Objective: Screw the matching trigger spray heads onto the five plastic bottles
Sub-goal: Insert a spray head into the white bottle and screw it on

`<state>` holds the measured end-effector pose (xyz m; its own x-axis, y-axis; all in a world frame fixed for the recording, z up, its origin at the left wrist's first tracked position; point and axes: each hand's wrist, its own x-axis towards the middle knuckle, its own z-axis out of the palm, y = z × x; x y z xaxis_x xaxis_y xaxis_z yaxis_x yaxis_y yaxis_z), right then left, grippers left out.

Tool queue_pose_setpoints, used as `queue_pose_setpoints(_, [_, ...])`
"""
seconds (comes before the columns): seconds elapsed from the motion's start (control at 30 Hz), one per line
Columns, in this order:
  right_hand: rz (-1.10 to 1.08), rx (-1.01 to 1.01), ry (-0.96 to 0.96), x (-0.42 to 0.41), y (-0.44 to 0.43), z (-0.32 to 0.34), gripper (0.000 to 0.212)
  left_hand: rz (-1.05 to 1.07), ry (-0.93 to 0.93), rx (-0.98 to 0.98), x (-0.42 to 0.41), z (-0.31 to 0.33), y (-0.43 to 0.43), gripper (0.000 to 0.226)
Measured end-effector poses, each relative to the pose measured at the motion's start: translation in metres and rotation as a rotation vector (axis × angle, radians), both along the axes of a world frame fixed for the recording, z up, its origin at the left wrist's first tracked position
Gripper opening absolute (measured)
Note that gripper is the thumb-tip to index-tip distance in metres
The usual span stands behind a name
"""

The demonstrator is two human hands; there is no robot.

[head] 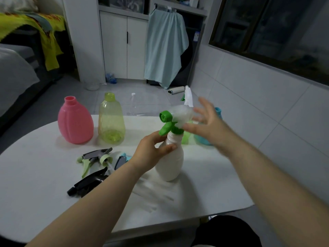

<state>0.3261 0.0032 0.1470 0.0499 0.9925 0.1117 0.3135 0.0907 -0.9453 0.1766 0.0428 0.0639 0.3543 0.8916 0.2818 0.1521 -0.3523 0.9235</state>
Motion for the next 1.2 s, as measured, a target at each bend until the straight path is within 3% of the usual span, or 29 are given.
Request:
queue_pose_setpoints(0.07, [0.112, 0.078, -0.258, 0.005, 0.004, 0.03, 0.095, 0.007, 0.0, -0.013, 0.0, 0.0, 0.001, 0.037])
queue_pose_setpoints(0.17, [0.341, -0.022, -0.723, -0.005, 0.016, 0.057, 0.076, 0.012, -0.004, -0.026, 0.001, 0.0, 0.0, 0.035])
queue_pose_setpoints(0.27, [0.338, -0.086, -1.027, -0.019, 0.024, 0.059, 0.038, 0.001, 0.016, -0.03, 0.0, -0.001, 0.0, 0.026])
queue_pose_setpoints(0.3, [0.322, -0.098, -1.012, -0.019, 0.025, 0.057, 0.029, -0.003, 0.012, -0.028, 0.0, -0.001, 0.0, 0.021])
queue_pose_setpoints(0.43, [0.205, -0.127, -0.808, -0.019, 0.027, 0.045, 0.028, 0.065, 0.033, 0.017, 0.003, -0.001, -0.002, 0.024])
queue_pose_setpoints(0.53, [0.136, -0.091, -0.874, -0.022, 0.026, 0.041, 0.03, 0.119, 0.062, 0.048, 0.005, -0.001, -0.005, 0.034])
queue_pose_setpoints(0.7, [0.018, -0.037, -0.883, -0.023, 0.02, 0.034, 0.039, 0.034, 0.118, 0.06, 0.001, -0.004, -0.008, 0.047])
queue_pose_setpoints(0.83, [0.135, -0.134, -0.559, -0.013, 0.017, 0.025, 0.056, 0.039, 0.107, 0.064, 0.001, -0.003, -0.008, 0.047])
queue_pose_setpoints(0.93, [0.191, -0.144, -0.286, -0.006, 0.013, 0.003, 0.04, 0.026, 0.079, 0.059, 0.001, -0.005, -0.009, 0.046])
queue_pose_setpoints(1.0, [0.153, -0.077, -0.178, -0.005, 0.013, -0.009, 0.03, 0.029, 0.065, 0.055, 0.002, -0.006, -0.008, 0.046])
queue_pose_setpoints(1.2, [-0.113, 0.062, 0.038, -0.025, 0.011, -0.039, 0.034, 0.075, 0.034, 0.067, 0.005, -0.008, -0.009, 0.046])
